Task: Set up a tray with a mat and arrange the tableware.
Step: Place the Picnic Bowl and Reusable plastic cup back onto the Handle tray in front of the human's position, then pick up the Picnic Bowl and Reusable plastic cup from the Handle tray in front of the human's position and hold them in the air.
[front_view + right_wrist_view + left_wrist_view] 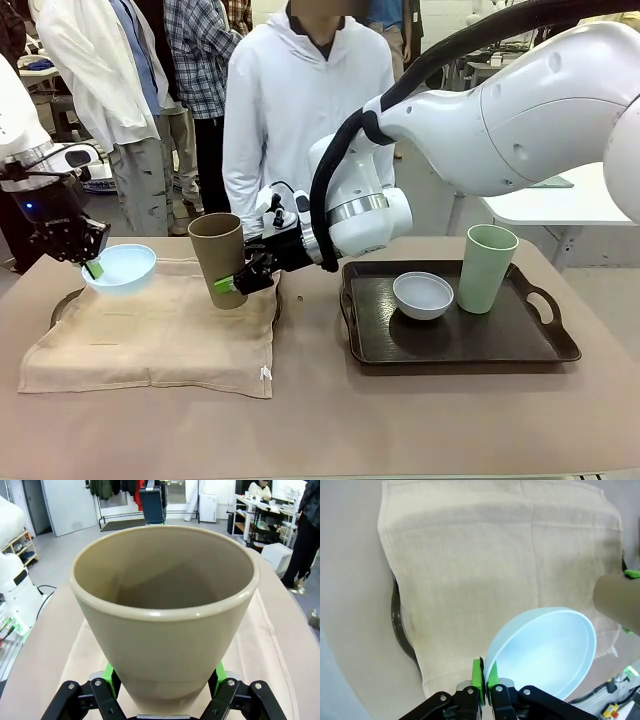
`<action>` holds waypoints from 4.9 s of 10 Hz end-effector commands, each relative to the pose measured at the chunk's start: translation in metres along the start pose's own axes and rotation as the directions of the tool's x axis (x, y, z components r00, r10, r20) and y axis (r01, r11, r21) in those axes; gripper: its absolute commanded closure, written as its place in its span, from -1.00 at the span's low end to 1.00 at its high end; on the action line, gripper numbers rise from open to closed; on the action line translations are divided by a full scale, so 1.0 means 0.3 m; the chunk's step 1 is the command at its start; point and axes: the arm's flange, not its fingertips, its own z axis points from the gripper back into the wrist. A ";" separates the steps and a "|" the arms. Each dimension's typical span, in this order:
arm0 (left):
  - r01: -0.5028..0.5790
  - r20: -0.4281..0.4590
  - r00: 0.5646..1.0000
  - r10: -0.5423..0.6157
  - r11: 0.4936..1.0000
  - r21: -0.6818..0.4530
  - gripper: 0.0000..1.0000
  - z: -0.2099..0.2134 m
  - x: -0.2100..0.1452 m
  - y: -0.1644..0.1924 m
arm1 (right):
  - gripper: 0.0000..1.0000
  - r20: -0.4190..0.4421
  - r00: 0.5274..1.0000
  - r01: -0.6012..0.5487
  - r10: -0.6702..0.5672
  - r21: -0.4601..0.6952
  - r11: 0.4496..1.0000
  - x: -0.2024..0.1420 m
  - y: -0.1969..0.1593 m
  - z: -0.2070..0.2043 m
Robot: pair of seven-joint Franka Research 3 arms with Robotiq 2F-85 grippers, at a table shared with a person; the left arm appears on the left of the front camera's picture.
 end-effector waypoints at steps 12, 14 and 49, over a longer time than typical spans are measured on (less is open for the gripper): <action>0.006 -0.033 0.999 -0.005 0.999 0.054 0.91 -0.243 0.122 0.008 | -0.63 0.104 0.994 -0.040 0.033 0.061 0.997 -0.140 -0.098 -0.119; 0.011 -0.051 0.999 -0.009 0.999 0.046 0.91 -0.251 0.118 0.004 | -0.63 0.096 0.995 -0.045 0.039 0.060 0.997 -0.138 -0.092 -0.121; 0.081 -0.091 0.993 -0.070 0.988 0.131 -0.61 0.342 -0.042 -0.429 | -1.00 -0.313 0.208 0.449 -0.927 -0.811 0.375 0.464 0.374 0.660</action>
